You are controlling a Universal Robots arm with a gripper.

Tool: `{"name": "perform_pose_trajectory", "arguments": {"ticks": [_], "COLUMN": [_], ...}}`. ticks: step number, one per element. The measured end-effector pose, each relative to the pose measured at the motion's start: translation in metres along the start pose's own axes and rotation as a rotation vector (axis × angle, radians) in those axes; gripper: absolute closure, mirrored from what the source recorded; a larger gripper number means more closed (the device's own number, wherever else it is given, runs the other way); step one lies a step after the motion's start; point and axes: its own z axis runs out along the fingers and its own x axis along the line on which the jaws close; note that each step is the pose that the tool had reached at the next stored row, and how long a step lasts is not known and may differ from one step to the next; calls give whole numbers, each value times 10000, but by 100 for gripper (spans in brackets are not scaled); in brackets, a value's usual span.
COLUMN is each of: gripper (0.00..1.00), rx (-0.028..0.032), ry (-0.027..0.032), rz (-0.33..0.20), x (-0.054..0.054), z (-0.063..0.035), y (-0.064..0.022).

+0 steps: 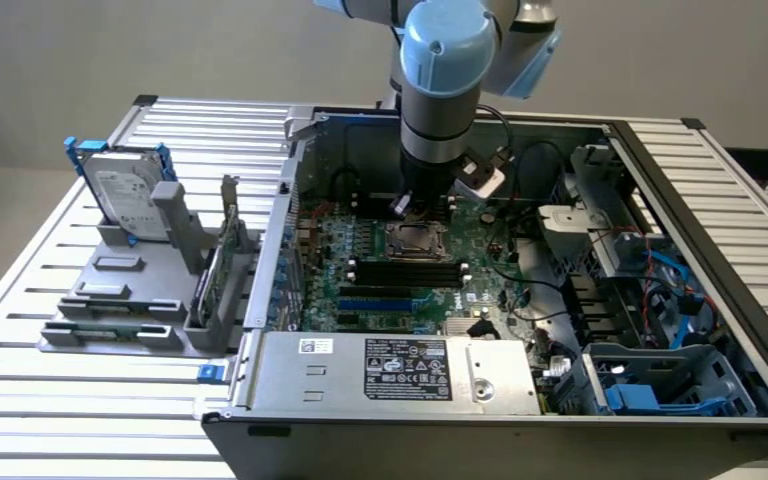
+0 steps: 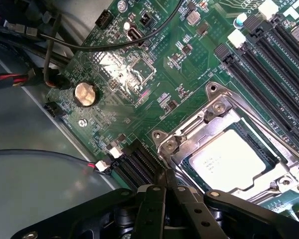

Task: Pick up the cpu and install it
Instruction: 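Install the first cpu locking lever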

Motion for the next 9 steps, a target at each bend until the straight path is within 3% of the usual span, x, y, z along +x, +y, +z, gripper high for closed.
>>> {"name": "perform_pose_trajectory", "arguments": {"ticks": [3,9], "gripper": [89,89], "rx": [24,101], "ry": [-9,-95], "rz": [6,45], "x": [6,-11], "z": [-27,-117], "y": [-1,20]}}
